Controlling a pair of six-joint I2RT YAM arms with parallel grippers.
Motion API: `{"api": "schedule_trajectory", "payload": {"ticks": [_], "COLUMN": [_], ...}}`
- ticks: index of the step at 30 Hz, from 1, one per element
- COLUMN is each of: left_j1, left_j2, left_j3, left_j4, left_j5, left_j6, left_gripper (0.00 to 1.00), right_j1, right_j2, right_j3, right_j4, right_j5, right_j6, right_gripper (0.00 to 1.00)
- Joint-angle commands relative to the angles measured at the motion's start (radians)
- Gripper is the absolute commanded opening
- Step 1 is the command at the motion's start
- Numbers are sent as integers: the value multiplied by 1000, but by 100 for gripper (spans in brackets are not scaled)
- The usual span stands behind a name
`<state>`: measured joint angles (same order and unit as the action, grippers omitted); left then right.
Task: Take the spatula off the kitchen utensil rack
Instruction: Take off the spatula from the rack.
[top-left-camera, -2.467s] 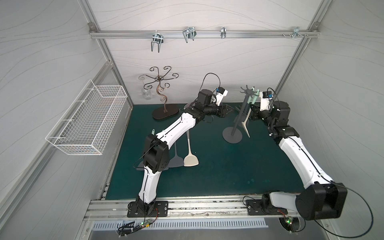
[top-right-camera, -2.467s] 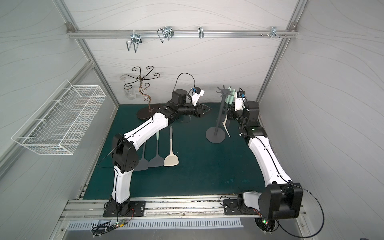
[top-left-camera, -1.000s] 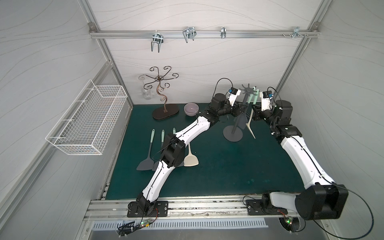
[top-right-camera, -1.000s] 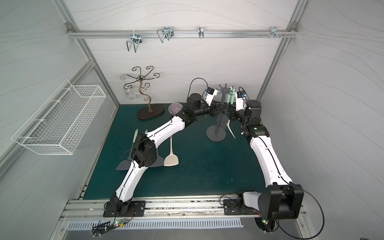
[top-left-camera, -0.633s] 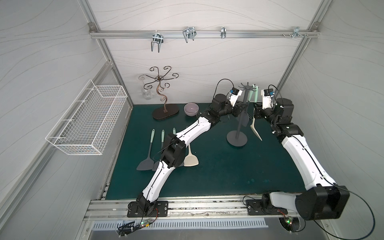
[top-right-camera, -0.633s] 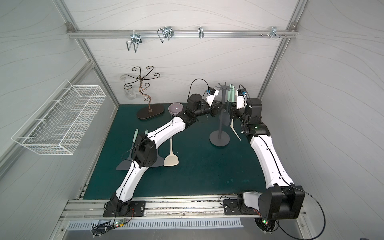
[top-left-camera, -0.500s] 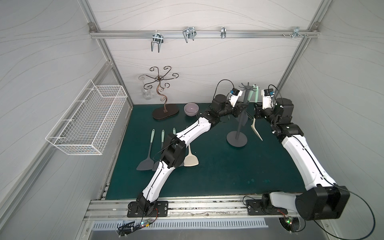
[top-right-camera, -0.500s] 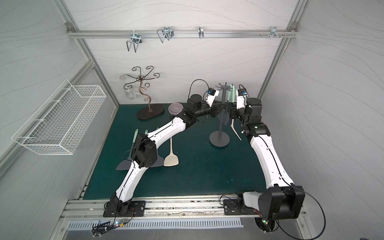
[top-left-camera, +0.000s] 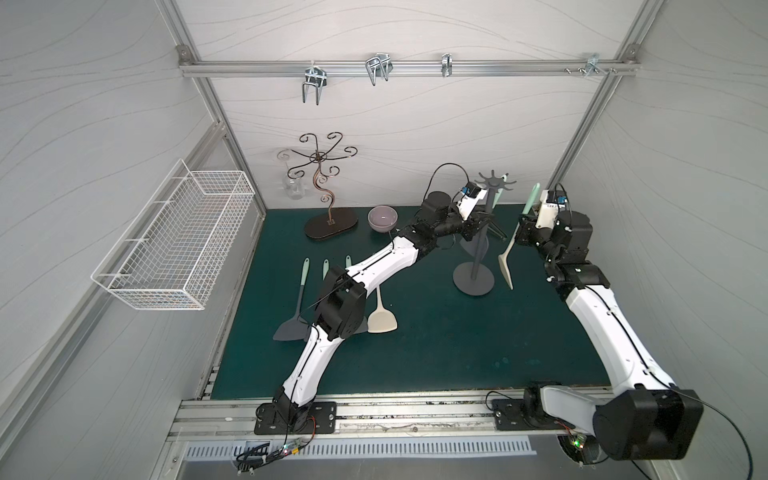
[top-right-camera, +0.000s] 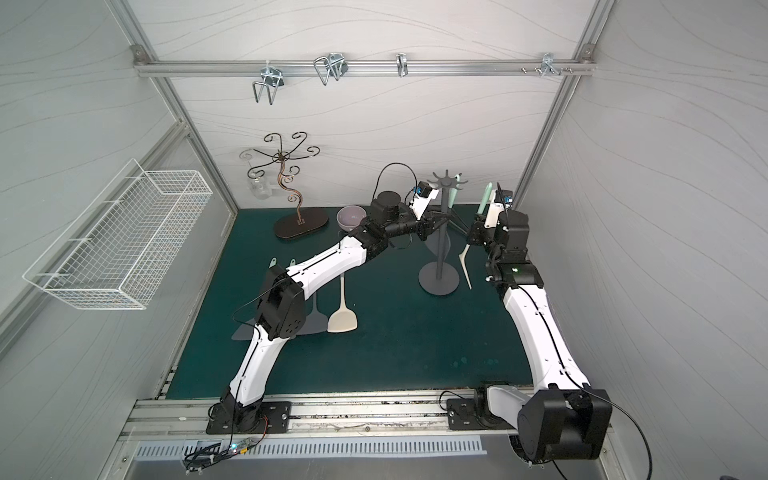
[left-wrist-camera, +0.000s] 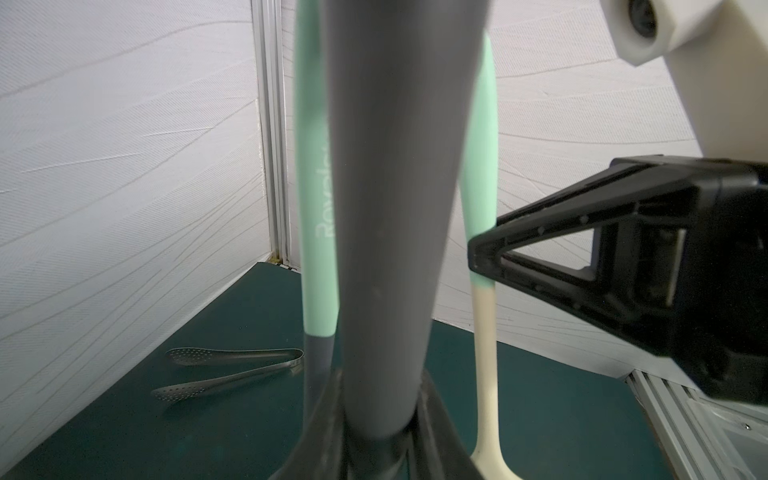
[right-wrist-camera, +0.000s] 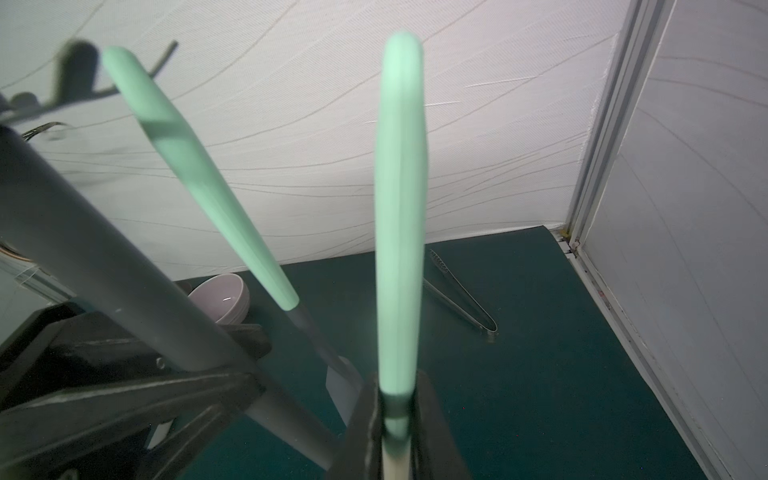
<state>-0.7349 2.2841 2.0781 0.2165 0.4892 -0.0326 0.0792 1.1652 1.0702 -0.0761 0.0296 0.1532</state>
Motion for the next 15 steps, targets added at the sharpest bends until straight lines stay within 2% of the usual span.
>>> {"api": "schedule_trajectory", "payload": {"ticks": [1,3,4,10,15], "left_j1": [7,4,2,-4,-2], "left_j2": [-14,-15,-17,-41,-136], "left_j3": [-22,-23,-24,-36,-153], "left_j4": [-77,-74,-73,-60,-43], "left_j5": [9,19,25,30,12], "left_j6": [14,15,14,-2,15], "left_gripper": [24,40,44,57,64], "right_j1": [5,10,13,21,20], "right_j2": [-43,-64,-73,-104,-141], "right_j3": [24,37,46,134,171], "right_j4": [4,-22,-37,-171,-367], "right_j5": [45,66,78,176,252], "right_j6": [11,13,13,31,159], "right_gripper": [0,0,0,0,0]}}
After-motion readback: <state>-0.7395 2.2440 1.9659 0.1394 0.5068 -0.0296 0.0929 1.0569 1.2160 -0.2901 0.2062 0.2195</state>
